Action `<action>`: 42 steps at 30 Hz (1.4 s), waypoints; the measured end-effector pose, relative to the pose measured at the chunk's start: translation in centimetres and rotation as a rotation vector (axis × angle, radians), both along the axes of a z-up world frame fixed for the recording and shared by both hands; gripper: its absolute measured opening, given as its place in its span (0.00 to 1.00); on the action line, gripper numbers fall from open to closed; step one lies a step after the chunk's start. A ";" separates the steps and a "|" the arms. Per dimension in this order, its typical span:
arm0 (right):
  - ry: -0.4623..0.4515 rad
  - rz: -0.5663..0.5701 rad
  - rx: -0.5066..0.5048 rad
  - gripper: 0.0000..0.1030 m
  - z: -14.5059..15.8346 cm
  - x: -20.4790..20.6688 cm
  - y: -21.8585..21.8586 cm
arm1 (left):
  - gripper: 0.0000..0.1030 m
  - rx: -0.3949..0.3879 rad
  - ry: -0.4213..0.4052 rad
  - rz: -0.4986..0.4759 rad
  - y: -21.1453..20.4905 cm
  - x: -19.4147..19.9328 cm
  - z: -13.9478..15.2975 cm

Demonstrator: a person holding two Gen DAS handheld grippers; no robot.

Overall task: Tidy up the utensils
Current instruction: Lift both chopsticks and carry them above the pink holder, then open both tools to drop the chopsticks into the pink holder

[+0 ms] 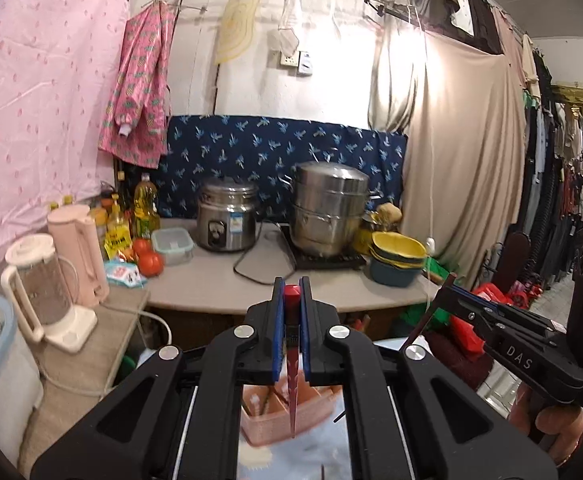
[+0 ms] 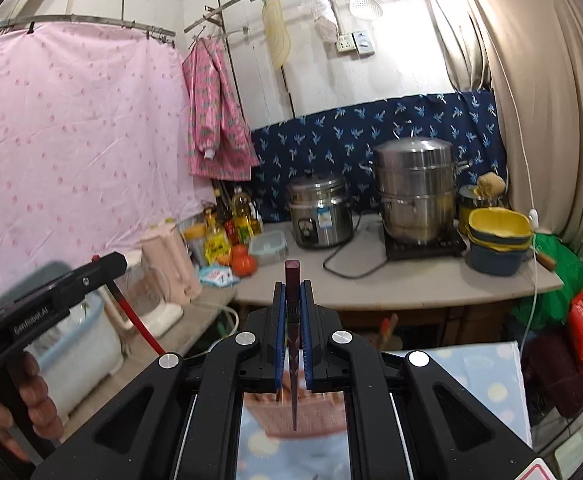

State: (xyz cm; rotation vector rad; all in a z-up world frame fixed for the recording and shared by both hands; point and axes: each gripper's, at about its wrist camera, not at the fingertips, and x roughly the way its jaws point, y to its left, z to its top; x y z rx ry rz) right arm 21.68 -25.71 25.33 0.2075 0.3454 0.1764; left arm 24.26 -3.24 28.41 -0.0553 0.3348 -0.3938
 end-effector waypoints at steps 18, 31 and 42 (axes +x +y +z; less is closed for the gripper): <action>0.195 0.000 -0.118 0.13 -10.6 10.3 3.2 | 0.14 0.045 0.177 0.065 -1.1 9.1 -10.4; 0.169 0.003 -0.126 0.33 -9.9 6.5 3.5 | 0.46 0.054 0.187 0.099 -0.5 6.4 -10.9; 0.275 0.009 -0.123 0.33 -14.5 -1.2 3.8 | 0.47 0.077 0.292 0.084 0.4 0.0 -15.6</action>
